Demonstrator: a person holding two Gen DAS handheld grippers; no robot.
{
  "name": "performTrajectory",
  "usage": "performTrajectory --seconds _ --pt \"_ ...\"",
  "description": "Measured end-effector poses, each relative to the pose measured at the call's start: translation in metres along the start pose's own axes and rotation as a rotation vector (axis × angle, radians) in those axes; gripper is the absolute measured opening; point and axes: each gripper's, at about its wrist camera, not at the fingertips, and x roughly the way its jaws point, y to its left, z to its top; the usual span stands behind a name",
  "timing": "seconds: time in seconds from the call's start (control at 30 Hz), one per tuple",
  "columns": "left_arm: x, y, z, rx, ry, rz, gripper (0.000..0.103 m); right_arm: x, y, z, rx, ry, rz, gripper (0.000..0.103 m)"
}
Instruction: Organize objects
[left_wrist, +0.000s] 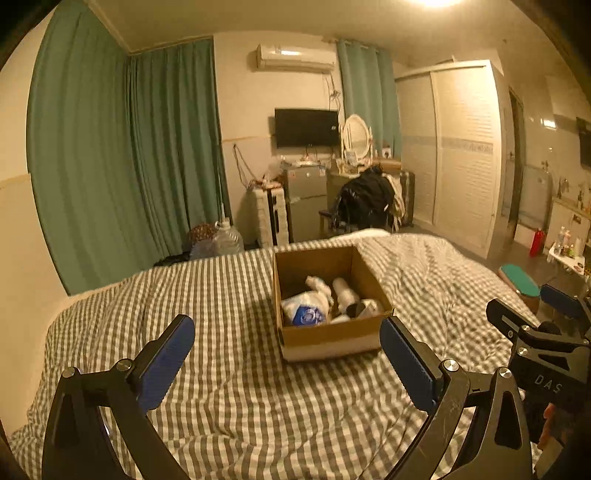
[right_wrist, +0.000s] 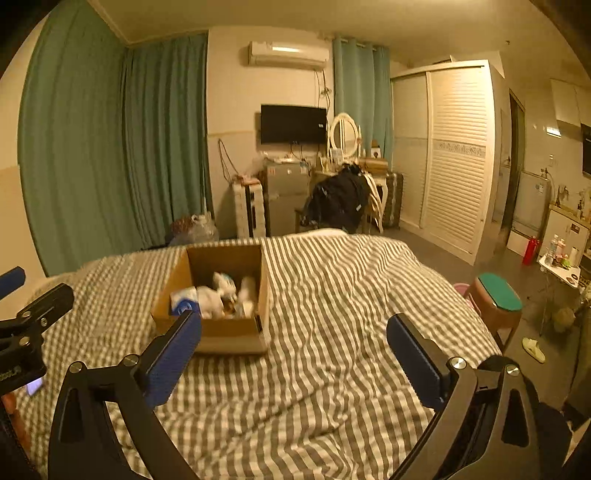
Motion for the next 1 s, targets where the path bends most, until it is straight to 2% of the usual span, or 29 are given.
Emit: performTrajectory --seconds 0.43,1.0 --pt "0.016 0.008 -0.01 -0.034 0.068 -0.01 0.103 0.01 0.004 -0.008 -0.021 0.022 -0.005 0.101" --pt "0.015 0.009 -0.012 -0.039 0.076 -0.017 0.103 0.011 0.013 -0.012 -0.048 0.03 -0.014 0.101"
